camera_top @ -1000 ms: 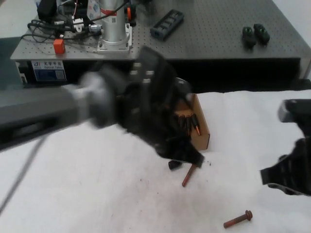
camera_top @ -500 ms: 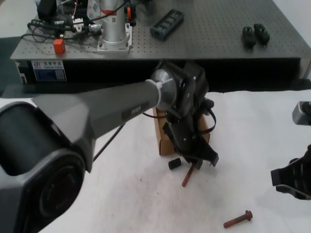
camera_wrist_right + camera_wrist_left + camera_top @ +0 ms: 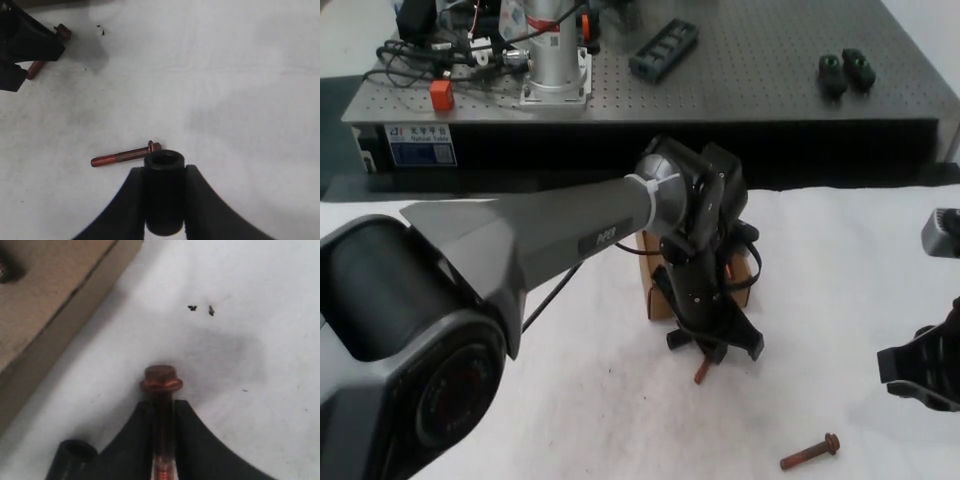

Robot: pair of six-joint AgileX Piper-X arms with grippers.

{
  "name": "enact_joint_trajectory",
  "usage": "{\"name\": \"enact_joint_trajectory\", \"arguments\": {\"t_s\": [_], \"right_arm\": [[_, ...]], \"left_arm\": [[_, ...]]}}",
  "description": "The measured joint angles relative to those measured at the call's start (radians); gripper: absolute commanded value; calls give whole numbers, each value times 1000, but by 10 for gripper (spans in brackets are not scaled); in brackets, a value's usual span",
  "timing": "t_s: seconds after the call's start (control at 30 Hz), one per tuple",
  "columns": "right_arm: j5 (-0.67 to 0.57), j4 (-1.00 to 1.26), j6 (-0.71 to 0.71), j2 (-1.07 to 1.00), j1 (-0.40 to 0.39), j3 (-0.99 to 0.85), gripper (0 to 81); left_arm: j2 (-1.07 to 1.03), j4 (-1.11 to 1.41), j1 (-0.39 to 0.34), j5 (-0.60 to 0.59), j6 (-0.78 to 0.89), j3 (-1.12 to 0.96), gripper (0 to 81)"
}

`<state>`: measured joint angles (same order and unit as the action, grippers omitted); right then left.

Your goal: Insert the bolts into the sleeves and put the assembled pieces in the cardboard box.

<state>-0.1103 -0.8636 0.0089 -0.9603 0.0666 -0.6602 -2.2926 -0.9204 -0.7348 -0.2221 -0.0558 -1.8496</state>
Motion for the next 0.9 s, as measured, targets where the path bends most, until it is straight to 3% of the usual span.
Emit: {"name": "enact_joint_trajectory", "arguments": {"t_s": [0.23,0.43,0.53,0.6,0.7,0.9], "right_arm": [[-93,23,-9,37,0,8,39],[-245,139,43,120,-23,87,39],[-357,248,123,165,-73,159,39],[-368,264,134,166,-82,163,39],[-426,489,269,174,-200,246,39],[-438,782,393,109,-311,253,39]], "left_arm": [[22,-5,0,0,27,-7,6],[314,159,79,-85,177,72,6],[475,327,135,-188,307,212,6],[562,483,165,-256,401,341,6],[675,671,173,-318,490,519,6],[819,950,165,-440,625,764,6]]}}
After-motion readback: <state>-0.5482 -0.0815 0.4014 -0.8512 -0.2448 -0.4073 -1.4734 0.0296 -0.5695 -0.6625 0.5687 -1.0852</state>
